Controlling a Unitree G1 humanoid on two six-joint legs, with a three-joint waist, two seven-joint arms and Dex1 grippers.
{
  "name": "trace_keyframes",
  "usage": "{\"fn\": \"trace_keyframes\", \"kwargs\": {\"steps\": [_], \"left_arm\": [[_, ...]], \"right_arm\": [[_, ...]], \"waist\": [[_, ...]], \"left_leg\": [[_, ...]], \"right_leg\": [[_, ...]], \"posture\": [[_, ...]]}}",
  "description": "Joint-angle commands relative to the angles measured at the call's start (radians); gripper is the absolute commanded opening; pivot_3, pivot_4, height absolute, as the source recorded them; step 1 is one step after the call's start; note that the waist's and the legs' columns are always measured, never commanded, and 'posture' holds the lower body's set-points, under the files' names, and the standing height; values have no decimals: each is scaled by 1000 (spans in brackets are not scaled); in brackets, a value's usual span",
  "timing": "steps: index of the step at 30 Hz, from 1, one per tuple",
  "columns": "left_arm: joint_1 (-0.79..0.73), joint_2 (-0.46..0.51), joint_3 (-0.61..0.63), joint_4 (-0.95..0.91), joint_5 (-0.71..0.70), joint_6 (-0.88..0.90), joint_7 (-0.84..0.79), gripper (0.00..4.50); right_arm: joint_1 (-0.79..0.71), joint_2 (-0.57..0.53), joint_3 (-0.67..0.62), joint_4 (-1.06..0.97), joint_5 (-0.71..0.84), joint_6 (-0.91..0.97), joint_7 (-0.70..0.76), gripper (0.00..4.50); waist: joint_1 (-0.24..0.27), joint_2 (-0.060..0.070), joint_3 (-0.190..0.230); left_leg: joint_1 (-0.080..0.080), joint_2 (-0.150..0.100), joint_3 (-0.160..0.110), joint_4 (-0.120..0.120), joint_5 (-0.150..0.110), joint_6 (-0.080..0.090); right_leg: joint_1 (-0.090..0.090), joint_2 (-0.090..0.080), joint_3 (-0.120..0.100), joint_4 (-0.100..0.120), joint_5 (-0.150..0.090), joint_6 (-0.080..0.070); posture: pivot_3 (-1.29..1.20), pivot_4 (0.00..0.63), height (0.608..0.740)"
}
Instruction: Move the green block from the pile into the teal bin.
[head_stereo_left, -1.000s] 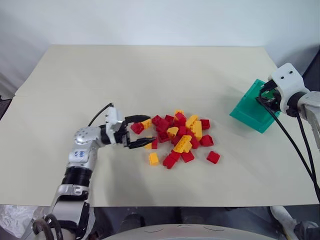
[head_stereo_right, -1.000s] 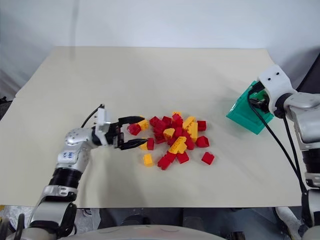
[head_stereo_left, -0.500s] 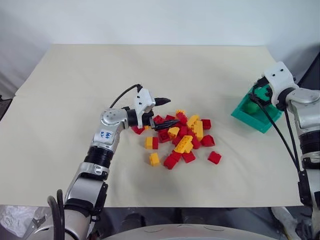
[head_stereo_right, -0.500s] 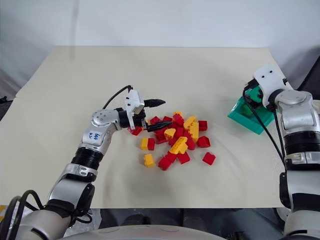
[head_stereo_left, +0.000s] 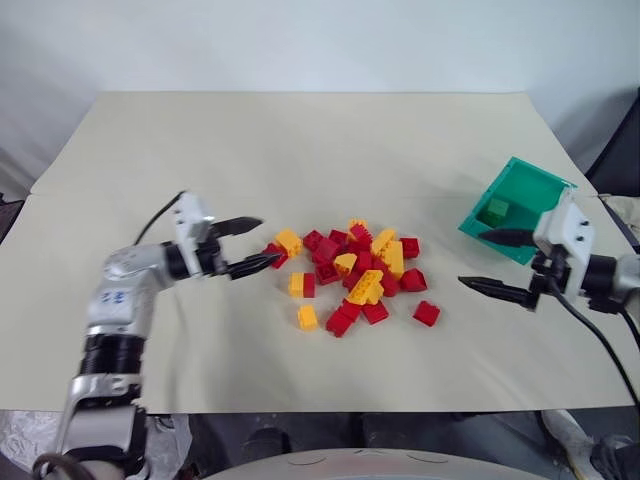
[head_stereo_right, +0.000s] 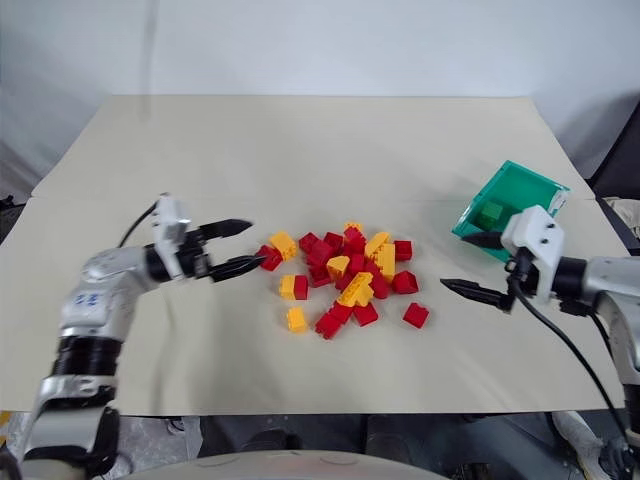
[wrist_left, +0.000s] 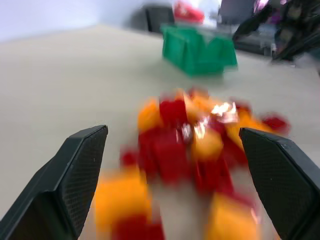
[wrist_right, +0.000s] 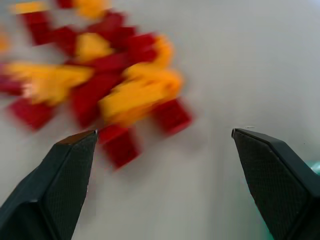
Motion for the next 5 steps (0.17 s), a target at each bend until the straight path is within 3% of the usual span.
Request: {"fn": "trace_keyframes", "kwargs": {"steps": [1,5], "left_arm": [[95,78,72,-59,-44,-17,-67,4500],[211,162,133,-60,-62,-2,-113,4500]], "right_arm": [[71,-37,-35,29,15,-99,128,4480],[117,-38,-11,101,-19,-164,167,4480]], "waist": [[3,0,0],[5,0,0]], "left_leg": [[1,0,0,0,0,0],[2,0,0,0,0,0]], "right_leg": [[0,0,0,1,0,-1],[0,0,0,2,-1,-2]], "posture": [[0,150,740],[0,150,740]]}}
